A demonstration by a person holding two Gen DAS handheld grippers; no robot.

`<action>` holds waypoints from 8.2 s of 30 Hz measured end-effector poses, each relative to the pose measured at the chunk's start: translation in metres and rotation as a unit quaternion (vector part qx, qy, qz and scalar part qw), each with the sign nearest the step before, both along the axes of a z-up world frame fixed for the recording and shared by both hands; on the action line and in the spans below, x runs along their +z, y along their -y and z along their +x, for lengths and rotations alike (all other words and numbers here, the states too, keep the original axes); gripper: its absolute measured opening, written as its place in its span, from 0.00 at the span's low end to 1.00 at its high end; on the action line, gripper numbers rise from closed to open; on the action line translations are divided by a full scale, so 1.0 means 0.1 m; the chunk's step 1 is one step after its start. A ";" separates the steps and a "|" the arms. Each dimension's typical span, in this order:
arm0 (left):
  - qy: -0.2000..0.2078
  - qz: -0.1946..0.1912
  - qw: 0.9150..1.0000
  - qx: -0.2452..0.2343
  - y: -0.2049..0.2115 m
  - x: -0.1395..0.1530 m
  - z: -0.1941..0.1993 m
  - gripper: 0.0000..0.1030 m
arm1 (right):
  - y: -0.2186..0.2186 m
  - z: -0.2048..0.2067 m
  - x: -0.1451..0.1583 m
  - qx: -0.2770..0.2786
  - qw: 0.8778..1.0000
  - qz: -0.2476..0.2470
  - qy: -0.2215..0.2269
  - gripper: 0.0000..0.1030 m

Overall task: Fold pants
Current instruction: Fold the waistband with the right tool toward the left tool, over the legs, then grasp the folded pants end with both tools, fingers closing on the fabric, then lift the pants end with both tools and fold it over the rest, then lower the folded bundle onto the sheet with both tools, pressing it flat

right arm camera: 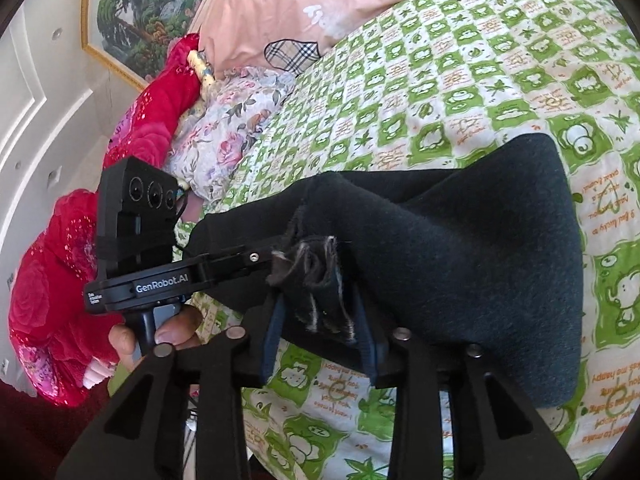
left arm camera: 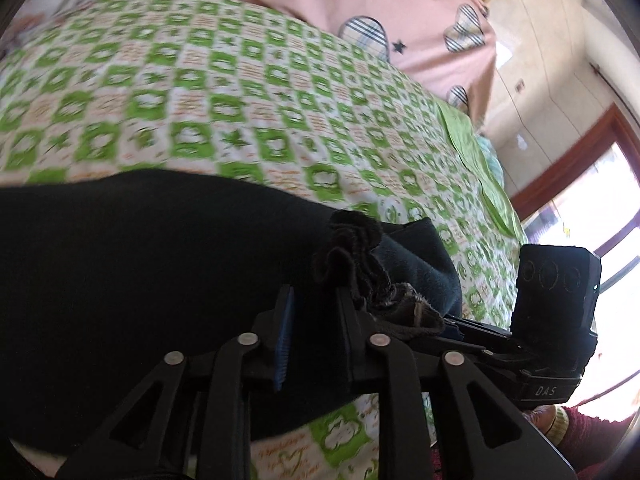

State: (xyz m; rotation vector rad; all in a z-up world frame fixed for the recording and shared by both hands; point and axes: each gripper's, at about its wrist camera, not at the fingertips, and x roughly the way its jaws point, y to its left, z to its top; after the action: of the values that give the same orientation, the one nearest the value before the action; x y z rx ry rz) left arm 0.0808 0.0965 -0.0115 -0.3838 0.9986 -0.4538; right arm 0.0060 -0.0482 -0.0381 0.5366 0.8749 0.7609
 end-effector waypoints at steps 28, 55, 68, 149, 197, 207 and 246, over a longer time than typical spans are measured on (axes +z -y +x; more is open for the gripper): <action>-0.022 -0.056 0.958 0.281 -1.44 0.04 -1.08 0.58 | -0.79 0.17 0.49 0.111 0.992 -0.023 0.052 0.45; -0.061 -0.098 0.902 0.415 -2.41 -0.23 -1.12 0.61 | -2.42 0.91 0.70 0.270 0.952 -0.121 0.079 0.48; -0.059 -0.127 0.900 0.413 -2.60 -0.35 -1.06 0.61 | -3.32 1.40 0.48 0.367 0.907 -0.188 0.090 0.48; 0.085 0.103 0.990 0.042 1.20 0.43 -0.21 0.18 | 0.67 0.79 0.57 0.077 0.995 -0.009 0.064 0.20; 0.069 0.013 0.988 0.140 0.05 0.47 -0.49 0.64 | 0.66 -0.16 1.09 -0.161 0.973 -0.149 0.075 0.77; 0.047 0.009 0.985 0.167 -0.26 0.39 -0.36 0.69 | 0.44 -0.08 1.01 -0.162 0.971 -0.166 0.062 0.82; -0.033 0.014 0.985 0.166 -0.33 -0.22 0.17 0.73 | 0.77 0.03 0.32 -0.144 0.977 -0.156 -0.010 0.81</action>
State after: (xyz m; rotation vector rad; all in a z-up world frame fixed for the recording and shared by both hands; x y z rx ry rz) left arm 0.0974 0.1298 -0.0339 -0.5323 0.9815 -0.1258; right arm 0.0090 -0.1256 -0.0064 0.3802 0.8905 0.3456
